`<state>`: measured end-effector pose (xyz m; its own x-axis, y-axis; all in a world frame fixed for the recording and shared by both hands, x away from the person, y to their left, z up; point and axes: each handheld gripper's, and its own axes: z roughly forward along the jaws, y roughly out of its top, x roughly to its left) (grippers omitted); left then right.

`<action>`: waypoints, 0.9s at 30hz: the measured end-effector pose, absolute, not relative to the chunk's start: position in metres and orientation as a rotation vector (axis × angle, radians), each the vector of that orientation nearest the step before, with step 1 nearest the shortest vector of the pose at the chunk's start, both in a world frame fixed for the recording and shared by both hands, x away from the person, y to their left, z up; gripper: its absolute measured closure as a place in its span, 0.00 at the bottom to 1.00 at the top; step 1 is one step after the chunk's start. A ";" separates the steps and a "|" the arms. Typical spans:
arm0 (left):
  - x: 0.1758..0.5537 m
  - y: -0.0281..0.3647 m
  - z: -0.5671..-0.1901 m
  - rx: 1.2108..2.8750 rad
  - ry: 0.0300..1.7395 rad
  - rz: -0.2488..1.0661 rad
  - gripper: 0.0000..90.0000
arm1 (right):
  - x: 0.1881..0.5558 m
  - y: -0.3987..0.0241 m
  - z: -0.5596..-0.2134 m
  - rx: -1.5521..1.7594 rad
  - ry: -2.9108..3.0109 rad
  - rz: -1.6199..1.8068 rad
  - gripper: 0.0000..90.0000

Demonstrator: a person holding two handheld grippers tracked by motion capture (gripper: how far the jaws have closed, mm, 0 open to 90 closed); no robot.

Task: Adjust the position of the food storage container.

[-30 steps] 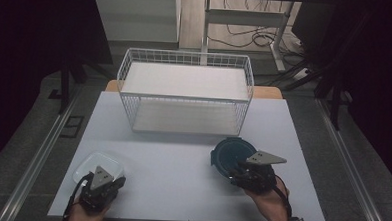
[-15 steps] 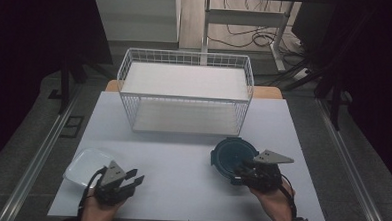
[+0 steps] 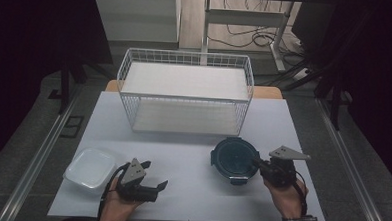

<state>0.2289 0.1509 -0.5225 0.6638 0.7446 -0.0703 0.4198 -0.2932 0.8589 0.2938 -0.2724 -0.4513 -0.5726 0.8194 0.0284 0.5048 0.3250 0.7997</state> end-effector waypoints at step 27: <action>0.226 0.175 -0.523 1.887 0.919 0.488 0.00 | 0.325 -0.279 -0.477 1.302 2.204 1.061 1.00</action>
<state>0.2265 0.1748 -0.5231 0.6385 0.7681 -0.0482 0.3902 -0.2691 0.8805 0.3252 -0.2791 -0.4769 -0.5057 0.8606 0.0599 0.5837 0.2902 0.7583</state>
